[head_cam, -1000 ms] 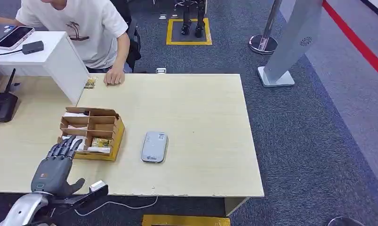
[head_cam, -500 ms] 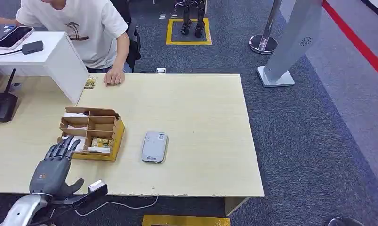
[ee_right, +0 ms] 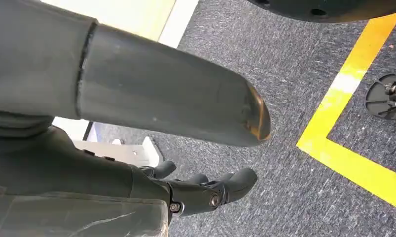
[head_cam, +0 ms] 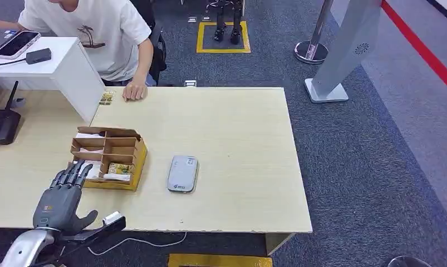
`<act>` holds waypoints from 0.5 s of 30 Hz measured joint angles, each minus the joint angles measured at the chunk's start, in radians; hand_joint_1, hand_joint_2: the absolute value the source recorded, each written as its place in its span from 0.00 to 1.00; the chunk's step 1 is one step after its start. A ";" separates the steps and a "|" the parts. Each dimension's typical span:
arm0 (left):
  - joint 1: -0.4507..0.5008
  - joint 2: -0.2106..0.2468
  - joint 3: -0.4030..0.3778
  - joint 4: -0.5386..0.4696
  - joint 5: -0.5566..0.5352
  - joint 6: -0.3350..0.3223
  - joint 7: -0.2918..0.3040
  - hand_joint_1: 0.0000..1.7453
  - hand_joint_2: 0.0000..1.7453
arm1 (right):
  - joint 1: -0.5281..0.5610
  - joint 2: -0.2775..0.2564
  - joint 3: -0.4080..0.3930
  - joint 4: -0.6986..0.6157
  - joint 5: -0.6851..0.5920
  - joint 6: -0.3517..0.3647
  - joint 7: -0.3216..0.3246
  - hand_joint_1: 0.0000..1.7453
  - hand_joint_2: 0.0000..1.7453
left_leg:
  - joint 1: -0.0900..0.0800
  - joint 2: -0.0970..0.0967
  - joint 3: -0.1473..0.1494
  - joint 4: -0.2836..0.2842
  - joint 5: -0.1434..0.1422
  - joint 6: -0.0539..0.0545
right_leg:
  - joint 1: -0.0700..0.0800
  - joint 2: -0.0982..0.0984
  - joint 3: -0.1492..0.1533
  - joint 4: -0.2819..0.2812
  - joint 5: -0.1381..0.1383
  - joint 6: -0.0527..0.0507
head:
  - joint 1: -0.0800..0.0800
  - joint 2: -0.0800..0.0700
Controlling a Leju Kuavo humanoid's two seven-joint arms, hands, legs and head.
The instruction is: Pass the card to the sensor for recognition and then transmit it.
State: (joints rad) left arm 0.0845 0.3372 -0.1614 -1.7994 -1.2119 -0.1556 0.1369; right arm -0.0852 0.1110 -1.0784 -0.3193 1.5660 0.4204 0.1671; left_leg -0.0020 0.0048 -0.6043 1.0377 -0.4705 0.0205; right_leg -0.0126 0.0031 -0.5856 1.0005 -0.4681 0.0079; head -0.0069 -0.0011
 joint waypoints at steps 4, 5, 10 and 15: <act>-0.007 -0.009 0.002 0.000 -0.002 -0.002 0.006 0.00 1.00 | 0.000 0.000 0.000 0.000 0.000 0.000 0.000 0.00 0.00 | 0.000 0.000 0.000 0.000 0.000 0.000 | 0.000 0.000 0.000 0.000 0.000 0.000 | 0.000 0.000; -0.011 -0.012 0.003 0.000 -0.003 -0.005 0.006 0.00 1.00 | 0.000 0.000 0.000 0.000 0.000 0.000 0.000 0.00 0.00 | 0.000 0.000 0.000 0.000 0.000 0.000 | 0.000 0.000 0.000 0.000 0.000 0.000 | 0.000 0.000; -0.052 -0.032 0.026 0.026 -0.003 -0.028 0.006 0.00 1.00 | -0.001 0.000 0.002 0.000 0.000 0.000 0.001 0.00 0.00 | 0.000 0.000 0.000 0.000 0.000 0.000 | 0.000 0.000 0.000 0.000 0.000 0.000 | 0.000 0.000; -0.079 -0.045 0.036 0.049 -0.005 -0.035 0.006 0.00 1.00 | 0.000 0.000 0.003 0.000 0.000 0.000 0.001 0.00 0.00 | 0.000 0.000 0.000 0.000 0.000 0.000 | 0.000 0.000 0.000 0.000 0.000 0.000 | 0.000 0.000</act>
State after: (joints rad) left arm 0.0059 0.2922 -0.1255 -1.7506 -1.2173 -0.1904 0.1434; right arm -0.0857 0.1110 -1.0754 -0.3193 1.5660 0.4204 0.1682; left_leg -0.0020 0.0049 -0.6042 1.0378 -0.4704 0.0205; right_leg -0.0126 0.0033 -0.5856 1.0005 -0.4679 0.0080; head -0.0072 -0.0011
